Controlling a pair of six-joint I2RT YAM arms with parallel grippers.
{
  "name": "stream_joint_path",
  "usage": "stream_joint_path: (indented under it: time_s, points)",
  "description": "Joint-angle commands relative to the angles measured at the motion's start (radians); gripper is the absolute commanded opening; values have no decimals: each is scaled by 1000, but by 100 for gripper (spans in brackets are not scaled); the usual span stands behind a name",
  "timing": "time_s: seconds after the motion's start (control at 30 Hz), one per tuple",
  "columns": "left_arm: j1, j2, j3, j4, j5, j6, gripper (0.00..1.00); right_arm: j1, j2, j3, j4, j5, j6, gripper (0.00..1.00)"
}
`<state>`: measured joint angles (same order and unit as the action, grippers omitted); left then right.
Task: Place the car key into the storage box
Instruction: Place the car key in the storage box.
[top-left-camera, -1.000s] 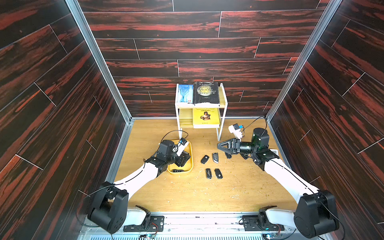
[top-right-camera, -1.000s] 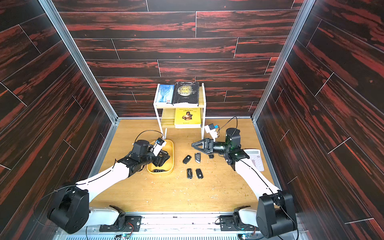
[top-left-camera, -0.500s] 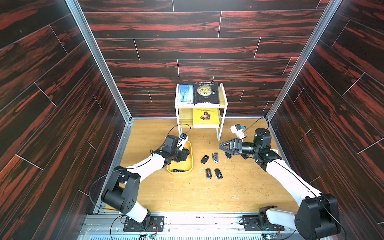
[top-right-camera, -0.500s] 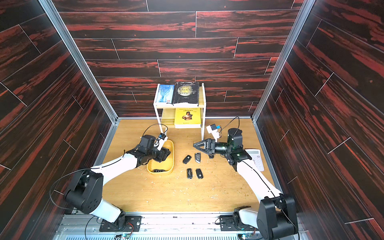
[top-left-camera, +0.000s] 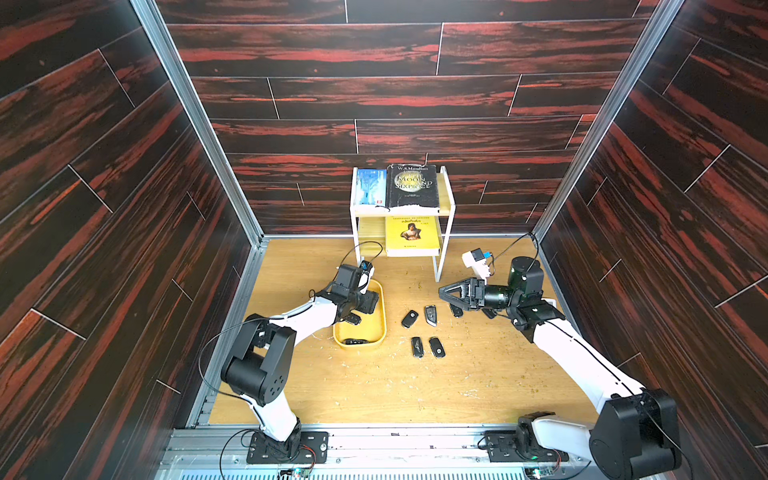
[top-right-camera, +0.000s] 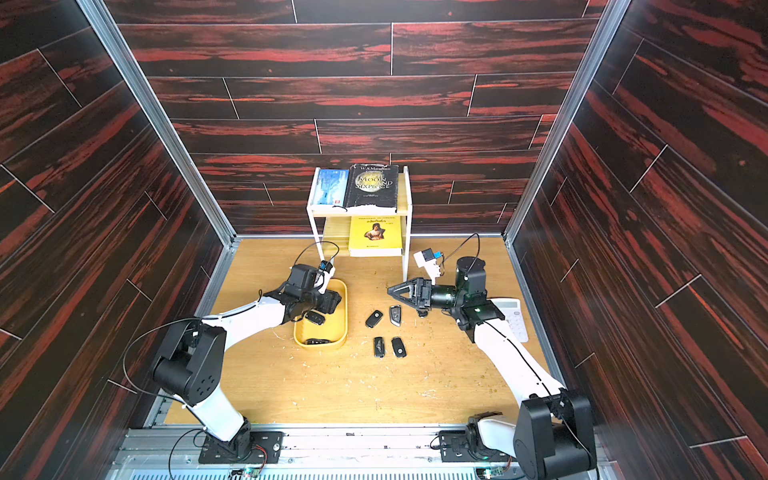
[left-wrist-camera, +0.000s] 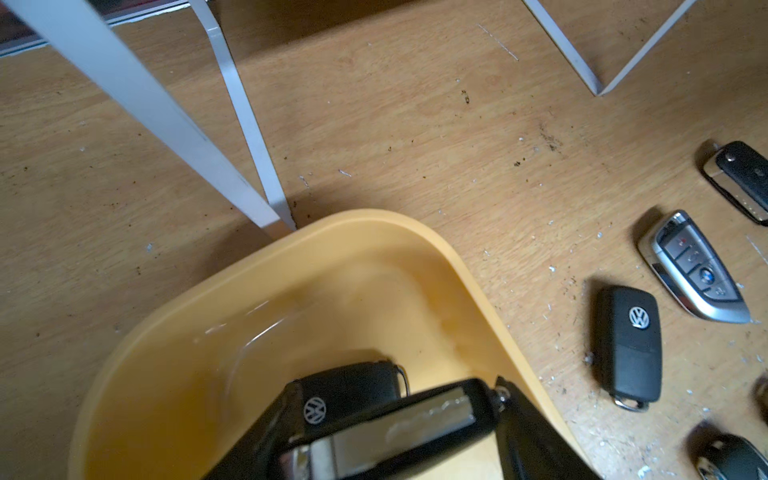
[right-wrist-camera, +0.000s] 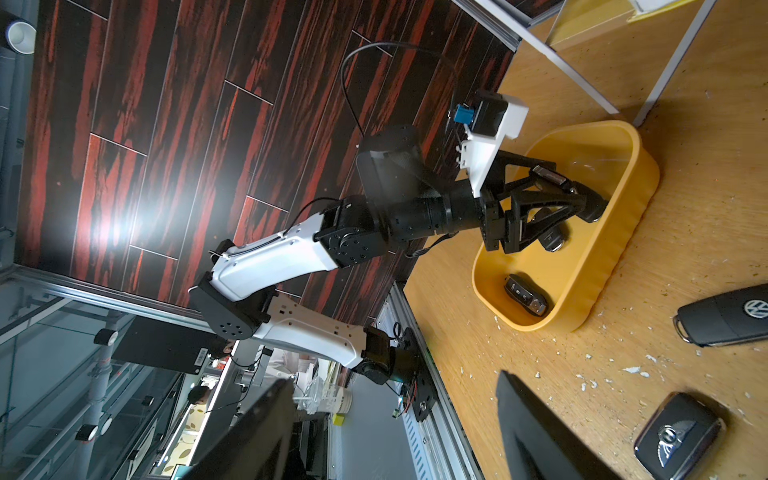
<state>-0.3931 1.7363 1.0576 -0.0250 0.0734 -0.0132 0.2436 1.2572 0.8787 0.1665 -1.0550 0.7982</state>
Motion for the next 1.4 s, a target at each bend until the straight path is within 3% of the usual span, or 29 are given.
stream_joint_path:
  time_s: [0.0, 0.3, 0.6, 1.1, 1.13, 1.37]
  points:
    - [7, 36, 42, -26, -30, -23, 36, -9, -22, -7, -19, -4, -21, 81]
    - [9, 52, 25, 11, -28, -41, 38, -13, -23, -14, -31, -2, -30, 81]
    - [10, 51, 13, 27, -46, -41, 64, -14, -22, -20, -35, 1, -32, 81]
    - [10, 53, 5, 30, -56, -30, 89, -20, -21, -26, -37, 4, -36, 81]
    - [10, 52, 5, 28, -55, -30, 99, -19, -20, -26, -37, 3, -36, 81]
    - [10, -29, -28, 45, -39, -41, 100, -20, -19, -23, -40, 3, -40, 81]
